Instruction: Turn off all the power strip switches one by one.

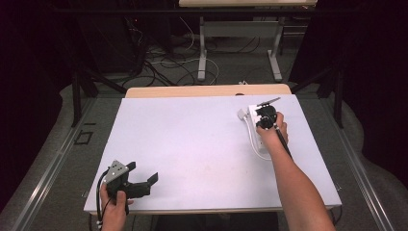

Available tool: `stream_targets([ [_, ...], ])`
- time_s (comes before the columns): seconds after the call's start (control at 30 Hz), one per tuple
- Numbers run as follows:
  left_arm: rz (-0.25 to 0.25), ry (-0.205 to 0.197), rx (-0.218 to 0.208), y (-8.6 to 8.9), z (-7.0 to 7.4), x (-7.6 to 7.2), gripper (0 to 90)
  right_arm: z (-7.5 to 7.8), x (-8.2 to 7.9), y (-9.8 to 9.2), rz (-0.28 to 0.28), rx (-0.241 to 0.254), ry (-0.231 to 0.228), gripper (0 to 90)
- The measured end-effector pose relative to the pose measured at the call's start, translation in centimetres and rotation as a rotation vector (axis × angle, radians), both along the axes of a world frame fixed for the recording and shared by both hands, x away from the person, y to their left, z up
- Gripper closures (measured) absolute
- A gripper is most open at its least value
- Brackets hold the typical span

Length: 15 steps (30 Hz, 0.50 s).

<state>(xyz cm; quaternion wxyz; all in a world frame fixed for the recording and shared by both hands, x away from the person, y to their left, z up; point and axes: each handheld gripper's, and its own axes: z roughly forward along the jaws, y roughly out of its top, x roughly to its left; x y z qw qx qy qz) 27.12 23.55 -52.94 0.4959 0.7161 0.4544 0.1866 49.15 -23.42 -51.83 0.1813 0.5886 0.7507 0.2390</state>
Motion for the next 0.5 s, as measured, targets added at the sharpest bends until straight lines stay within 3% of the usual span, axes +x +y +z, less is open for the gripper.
stream_targets([
  [0.23, 0.000, 0.002, 0.001, -0.03, -0.01, 0.02, 0.4, -0.02, 0.00, 0.04, 0.009, -0.011, -0.009, 90.0],
  [0.5, 0.002, 0.009, 0.001, 0.01, -0.02, 0.08, 0.4, 0.10, 0.25, -0.20, 0.010, 0.026, -0.003, 89.8],
])
